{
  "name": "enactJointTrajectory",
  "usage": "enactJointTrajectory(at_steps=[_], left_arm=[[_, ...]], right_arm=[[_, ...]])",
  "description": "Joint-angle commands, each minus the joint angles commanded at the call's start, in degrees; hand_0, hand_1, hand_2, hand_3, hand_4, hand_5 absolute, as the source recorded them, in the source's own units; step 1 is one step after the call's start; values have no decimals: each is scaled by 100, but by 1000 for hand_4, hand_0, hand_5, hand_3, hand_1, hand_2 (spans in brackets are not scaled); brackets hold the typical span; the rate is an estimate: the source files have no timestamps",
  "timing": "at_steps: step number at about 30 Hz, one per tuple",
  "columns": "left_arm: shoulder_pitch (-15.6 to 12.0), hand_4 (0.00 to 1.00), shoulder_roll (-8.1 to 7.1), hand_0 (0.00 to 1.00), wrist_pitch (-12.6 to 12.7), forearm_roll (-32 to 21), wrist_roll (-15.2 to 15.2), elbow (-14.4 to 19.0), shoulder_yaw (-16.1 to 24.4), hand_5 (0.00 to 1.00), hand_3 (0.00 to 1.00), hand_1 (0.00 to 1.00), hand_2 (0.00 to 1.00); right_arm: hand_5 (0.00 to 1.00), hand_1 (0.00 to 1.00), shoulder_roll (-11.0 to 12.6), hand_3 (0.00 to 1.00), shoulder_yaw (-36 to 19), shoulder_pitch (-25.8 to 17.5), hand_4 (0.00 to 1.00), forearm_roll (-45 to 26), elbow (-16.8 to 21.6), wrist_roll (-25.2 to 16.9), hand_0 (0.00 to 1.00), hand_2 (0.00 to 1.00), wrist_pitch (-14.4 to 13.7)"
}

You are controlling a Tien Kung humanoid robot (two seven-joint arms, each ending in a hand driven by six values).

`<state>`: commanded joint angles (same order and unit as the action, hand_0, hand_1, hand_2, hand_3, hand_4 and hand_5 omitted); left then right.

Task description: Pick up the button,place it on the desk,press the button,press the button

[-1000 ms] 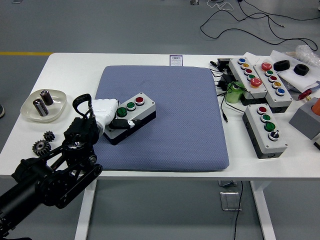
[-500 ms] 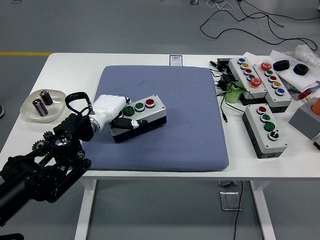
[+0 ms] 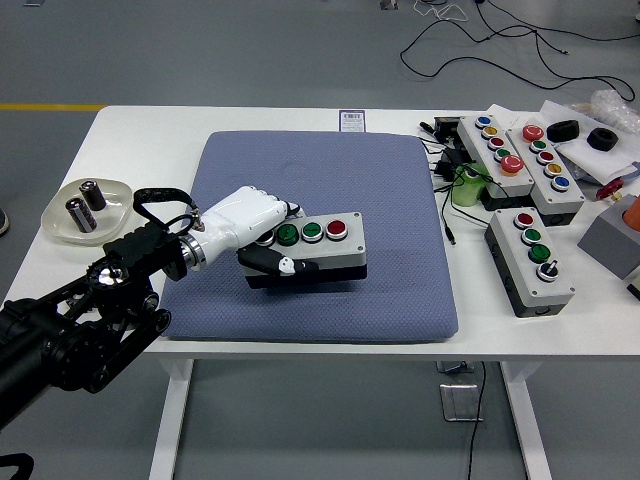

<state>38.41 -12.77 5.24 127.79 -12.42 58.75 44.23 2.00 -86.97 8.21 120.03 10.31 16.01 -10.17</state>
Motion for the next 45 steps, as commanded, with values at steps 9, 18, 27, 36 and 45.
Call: enactJointTrajectory(at_steps=[9,18,27,36,45], left_arm=[[102,483,145,280,49,218,121,-241,-140,2,405,293,306],[73,534,155,422,-367,221,503,-301,-163,2,566,477,475],[-7,998,160,797,-451,221,600,-249,-15,648,998,848,964],[-90,998,99,894,-468,221,588,25,273,683,998,921,998],[-379,989,-44,776,-25,-301,672,899,826,958,871,836,908]], right_arm=[[177,645,-2,630,-18,2,308,28,0,5,670,687,2],[177,645,0,630,-6,-3,308,17,0,1,670,687,1],[177,645,0,630,-14,-13,308,21,0,6,670,687,6],[177,644,-3,630,-41,-18,308,43,0,12,670,687,5],[176,645,-5,630,-64,-24,309,55,0,8,670,687,0]])
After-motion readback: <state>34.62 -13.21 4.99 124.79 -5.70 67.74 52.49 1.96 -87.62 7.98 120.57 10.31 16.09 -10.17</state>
